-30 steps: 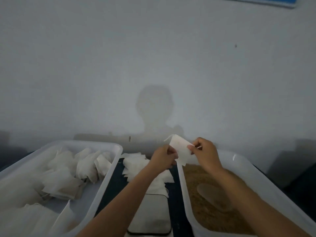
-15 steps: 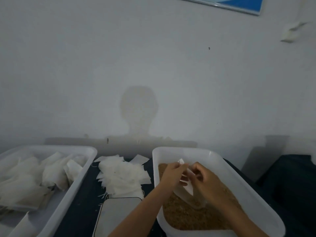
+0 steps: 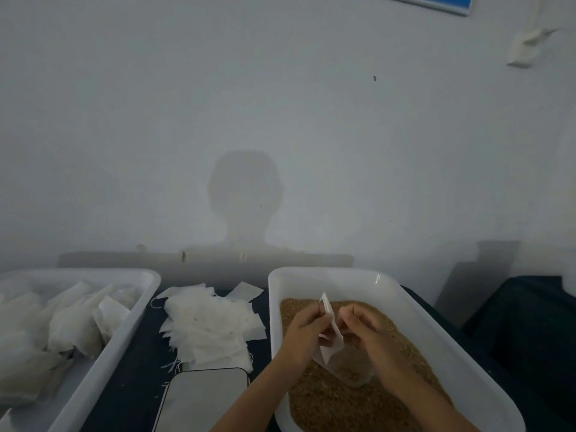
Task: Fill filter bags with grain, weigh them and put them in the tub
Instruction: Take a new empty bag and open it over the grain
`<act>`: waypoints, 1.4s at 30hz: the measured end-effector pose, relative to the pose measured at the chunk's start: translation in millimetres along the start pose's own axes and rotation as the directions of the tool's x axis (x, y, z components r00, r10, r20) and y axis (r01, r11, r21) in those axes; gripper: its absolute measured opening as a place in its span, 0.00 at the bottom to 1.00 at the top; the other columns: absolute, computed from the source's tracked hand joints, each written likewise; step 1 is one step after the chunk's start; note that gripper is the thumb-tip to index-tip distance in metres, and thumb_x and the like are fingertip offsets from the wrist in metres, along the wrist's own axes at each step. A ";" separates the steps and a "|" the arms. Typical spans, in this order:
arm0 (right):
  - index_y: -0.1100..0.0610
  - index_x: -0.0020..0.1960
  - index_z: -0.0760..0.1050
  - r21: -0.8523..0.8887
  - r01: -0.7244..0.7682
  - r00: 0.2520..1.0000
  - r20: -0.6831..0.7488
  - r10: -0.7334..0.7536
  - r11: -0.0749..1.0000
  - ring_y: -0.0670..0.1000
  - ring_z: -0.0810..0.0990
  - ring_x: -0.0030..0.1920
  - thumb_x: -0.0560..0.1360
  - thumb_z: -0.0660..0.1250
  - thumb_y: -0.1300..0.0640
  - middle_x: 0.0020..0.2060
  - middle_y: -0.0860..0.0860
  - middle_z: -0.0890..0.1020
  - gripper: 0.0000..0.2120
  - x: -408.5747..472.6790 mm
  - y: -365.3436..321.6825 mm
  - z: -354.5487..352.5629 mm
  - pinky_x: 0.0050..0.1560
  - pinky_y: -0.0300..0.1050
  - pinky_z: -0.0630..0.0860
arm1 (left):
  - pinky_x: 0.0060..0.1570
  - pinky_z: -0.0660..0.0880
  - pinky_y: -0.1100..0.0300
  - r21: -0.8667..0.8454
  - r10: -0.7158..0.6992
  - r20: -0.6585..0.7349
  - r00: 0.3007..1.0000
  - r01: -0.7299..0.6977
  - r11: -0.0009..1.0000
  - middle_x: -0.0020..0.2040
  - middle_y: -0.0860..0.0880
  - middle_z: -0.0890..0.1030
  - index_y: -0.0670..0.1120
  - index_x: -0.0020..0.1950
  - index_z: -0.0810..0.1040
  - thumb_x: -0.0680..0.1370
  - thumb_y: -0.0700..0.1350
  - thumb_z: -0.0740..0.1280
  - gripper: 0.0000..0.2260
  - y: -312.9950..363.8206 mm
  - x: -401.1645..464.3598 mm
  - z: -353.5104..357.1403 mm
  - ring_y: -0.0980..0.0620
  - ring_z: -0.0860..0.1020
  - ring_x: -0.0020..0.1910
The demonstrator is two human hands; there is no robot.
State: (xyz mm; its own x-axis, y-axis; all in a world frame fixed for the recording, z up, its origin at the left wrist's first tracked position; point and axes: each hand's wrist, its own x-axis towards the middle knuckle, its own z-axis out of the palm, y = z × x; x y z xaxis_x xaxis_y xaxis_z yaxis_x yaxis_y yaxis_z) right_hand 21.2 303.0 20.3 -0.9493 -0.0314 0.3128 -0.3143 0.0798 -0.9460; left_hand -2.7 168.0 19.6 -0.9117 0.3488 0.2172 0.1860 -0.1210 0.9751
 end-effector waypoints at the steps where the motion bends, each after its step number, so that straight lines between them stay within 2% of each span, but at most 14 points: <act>1: 0.68 0.41 0.75 0.007 -0.009 1.000 -0.003 0.009 1.000 0.51 0.78 0.38 0.72 0.63 0.50 0.35 0.56 0.78 0.18 0.4 0.6 -0.1 0.40 0.38 0.76 | 0.37 0.75 0.66 0.013 0.014 0.006 1.000 -0.014 1.000 0.38 0.46 0.75 0.39 0.44 0.73 0.80 0.35 0.57 0.08 -0.7 -0.9 -0.2 0.57 0.76 0.35; 4: 0.70 0.43 0.73 -0.005 -0.018 1.000 -0.018 0.018 1.000 0.51 0.76 0.36 0.70 0.65 0.49 0.35 0.58 0.76 0.21 1.1 1.4 0.2 0.37 0.36 0.74 | 0.38 0.75 0.65 0.056 0.055 0.020 0.998 -0.057 0.997 0.38 0.45 0.75 0.38 0.44 0.74 0.80 0.35 0.56 0.09 -1.0 -2.6 0.4 0.54 0.75 0.37; 9: 0.62 0.39 0.74 -0.103 -0.013 1.000 -0.002 0.013 0.995 0.47 0.74 0.34 0.69 0.67 0.48 0.31 0.51 0.75 0.16 -0.2 -1.4 0.8 0.37 0.38 0.71 | 0.39 0.72 0.62 0.120 0.119 0.033 0.992 -0.122 0.985 0.39 0.41 0.74 0.31 0.46 0.76 0.80 0.36 0.57 0.10 -2.1 -3.7 2.2 0.48 0.73 0.39; 13: 0.63 0.40 0.73 -0.154 0.022 1.000 0.015 -0.020 0.988 0.51 0.74 0.37 0.73 0.64 0.50 0.33 0.54 0.75 0.14 -2.6 -1.5 1.1 0.41 0.44 0.71 | 0.40 0.72 0.59 0.200 0.130 0.038 0.991 -0.135 0.970 0.39 0.41 0.74 0.34 0.43 0.77 0.80 0.35 0.59 0.10 -3.1 -4.4 2.6 0.49 0.73 0.38; 18: 0.65 0.41 0.74 -0.115 0.018 0.999 -0.026 -0.022 0.993 0.46 0.75 0.35 0.78 0.60 0.64 0.33 0.52 0.76 0.09 -0.6 0.1 0.6 0.36 0.36 0.71 | 0.45 0.77 0.48 0.263 0.132 -0.021 0.991 -0.122 0.957 0.38 0.39 0.77 0.38 0.40 0.76 0.80 0.38 0.61 0.10 -6.0 -2.9 2.1 0.47 0.76 0.38; 21: 0.69 0.40 0.70 -0.142 -0.014 0.994 -0.107 -0.001 0.990 0.50 0.73 0.35 0.78 0.60 0.64 0.34 0.57 0.74 0.10 1.9 3.7 -2.1 0.37 0.41 0.71 | 0.43 0.78 0.53 0.292 0.136 -0.093 0.986 -0.103 0.951 0.38 0.42 0.79 0.38 0.41 0.76 0.79 0.38 0.62 0.08 -8.4 -1.5 1.1 0.48 0.78 0.37; 23: 0.64 0.37 0.69 -0.247 -0.031 0.988 -0.157 -0.009 0.969 0.48 0.73 0.33 0.78 0.61 0.63 0.31 0.54 0.74 0.11 2.3 7.3 -3.6 0.37 0.43 0.71 | 0.40 0.77 0.54 0.371 0.144 -0.165 0.976 -0.074 0.926 0.37 0.42 0.78 0.43 0.37 0.74 0.77 0.38 0.63 0.09 -11.1 -0.7 0.4 0.49 0.77 0.36; 25: 0.60 0.35 0.68 -0.426 -0.040 0.979 -0.196 -0.049 0.904 0.44 0.71 0.30 0.77 0.62 0.62 0.29 0.50 0.72 0.12 2.6 12.4 -4.9 0.34 0.40 0.69 | 0.37 0.75 0.56 0.479 0.148 -0.194 0.970 -0.037 0.877 0.36 0.41 0.78 0.46 0.34 0.70 0.75 0.39 0.64 0.10 -14.0 -1.0 0.5 0.48 0.76 0.34; 27: 0.56 0.33 0.67 -0.535 -0.051 0.974 -0.212 -0.076 0.844 0.41 0.67 0.27 0.74 0.63 0.62 0.27 0.47 0.69 0.13 2.9 15.4 -4.5 0.30 0.35 0.66 | 0.32 0.68 0.64 0.573 0.183 -0.180 0.966 -0.048 0.818 0.31 0.48 0.74 0.48 0.33 0.67 0.74 0.39 0.65 0.12 -15.8 -2.5 1.4 0.58 0.69 0.29; 29: 0.55 0.32 0.66 -0.561 -0.072 0.975 -0.212 -0.059 0.825 0.41 0.66 0.26 0.73 0.64 0.64 0.27 0.47 0.69 0.13 3.9 17.6 -4.7 0.29 0.34 0.66 | 0.29 0.65 0.67 0.642 0.251 -0.111 0.962 -0.123 0.756 0.30 0.54 0.69 0.48 0.37 0.67 0.74 0.37 0.64 0.10 -16.2 -3.1 3.0 0.59 0.66 0.27; 32: 0.55 0.32 0.65 -0.528 -0.123 0.974 -0.226 0.001 0.840 0.41 0.65 0.25 0.72 0.65 0.65 0.26 0.48 0.68 0.14 5.0 19.0 -6.3 0.27 0.33 0.65 | 0.32 0.63 0.67 0.756 0.337 0.069 0.939 -0.270 0.597 0.35 0.54 0.70 0.46 0.47 0.72 0.77 0.38 0.61 0.04 -17.0 -2.0 3.9 0.58 0.68 0.32; 34: 0.55 0.31 0.65 -0.497 -0.160 0.969 -0.242 0.041 0.853 0.41 0.64 0.24 0.71 0.65 0.66 0.26 0.47 0.68 0.14 5.5 18.7 -7.8 0.26 0.32 0.64 | 0.39 0.66 0.65 0.817 0.326 0.135 0.936 -0.291 0.498 0.43 0.50 0.74 0.45 0.49 0.77 0.78 0.39 0.59 0.07 -20.1 -0.8 4.2 0.53 0.72 0.42; 38: 0.57 0.32 0.65 -0.364 -0.255 0.951 -0.260 0.166 0.896 0.46 0.67 0.24 0.73 0.62 0.67 0.26 0.51 0.69 0.14 4.8 18.1 -10.6 0.24 0.36 0.66 | 0.47 0.66 0.65 0.844 0.340 0.133 0.931 -0.286 0.454 0.46 0.52 0.71 0.43 0.47 0.77 0.79 0.47 0.57 0.12 -25.0 -2.0 7.8 0.53 0.69 0.49; 42: 0.58 0.32 0.68 -0.282 -0.319 0.930 -0.275 0.243 0.905 0.45 0.69 0.22 0.74 0.61 0.68 0.23 0.50 0.71 0.13 4.5 14.6 -9.7 0.23 0.37 0.67 | 0.52 0.65 0.65 0.883 0.364 0.240 0.900 -0.358 0.303 0.55 0.52 0.68 0.47 0.48 0.77 0.77 0.58 0.60 0.16 -25.4 -2.6 9.3 0.55 0.65 0.55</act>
State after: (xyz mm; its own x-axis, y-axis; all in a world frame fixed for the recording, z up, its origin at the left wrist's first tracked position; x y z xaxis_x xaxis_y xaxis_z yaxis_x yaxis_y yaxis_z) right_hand 12.3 313.7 8.7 -0.9607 0.2643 0.0850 0.0175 0.3633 -0.9315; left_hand -1.7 178.8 -5.3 -0.6648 0.4928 0.5614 0.7065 0.6590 0.2582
